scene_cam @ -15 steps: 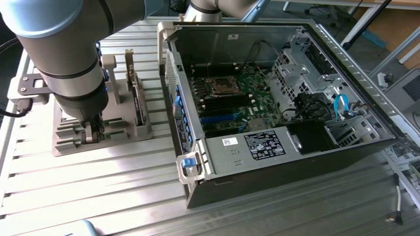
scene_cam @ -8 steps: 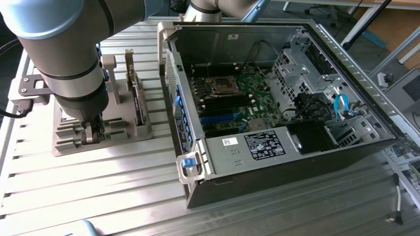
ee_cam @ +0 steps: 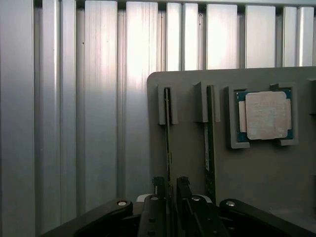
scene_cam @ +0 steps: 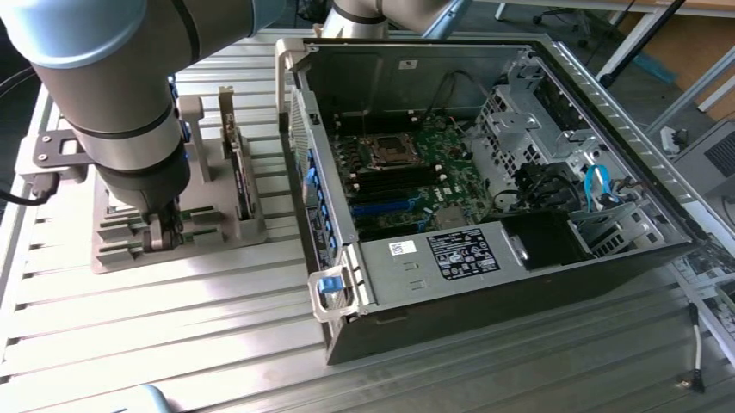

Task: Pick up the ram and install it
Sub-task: 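Pick up the ram and move it above insertion slot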

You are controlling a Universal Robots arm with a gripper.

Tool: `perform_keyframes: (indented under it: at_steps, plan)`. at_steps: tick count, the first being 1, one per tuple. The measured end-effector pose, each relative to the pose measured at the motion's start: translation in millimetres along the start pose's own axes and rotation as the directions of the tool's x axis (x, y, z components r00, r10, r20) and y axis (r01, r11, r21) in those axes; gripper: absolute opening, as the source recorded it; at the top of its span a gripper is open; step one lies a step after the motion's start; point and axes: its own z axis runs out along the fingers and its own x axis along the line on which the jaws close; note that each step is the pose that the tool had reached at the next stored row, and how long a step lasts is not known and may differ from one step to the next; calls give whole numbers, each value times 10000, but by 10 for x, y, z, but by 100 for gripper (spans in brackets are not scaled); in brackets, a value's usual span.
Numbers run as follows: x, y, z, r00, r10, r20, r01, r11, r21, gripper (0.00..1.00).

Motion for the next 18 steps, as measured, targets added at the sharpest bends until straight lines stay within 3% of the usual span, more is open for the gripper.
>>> perform_keyframes:
  at_steps: [18]
  plan:
    - [-15,-1,27,10000,1,-1,-1,10000,-1,24]
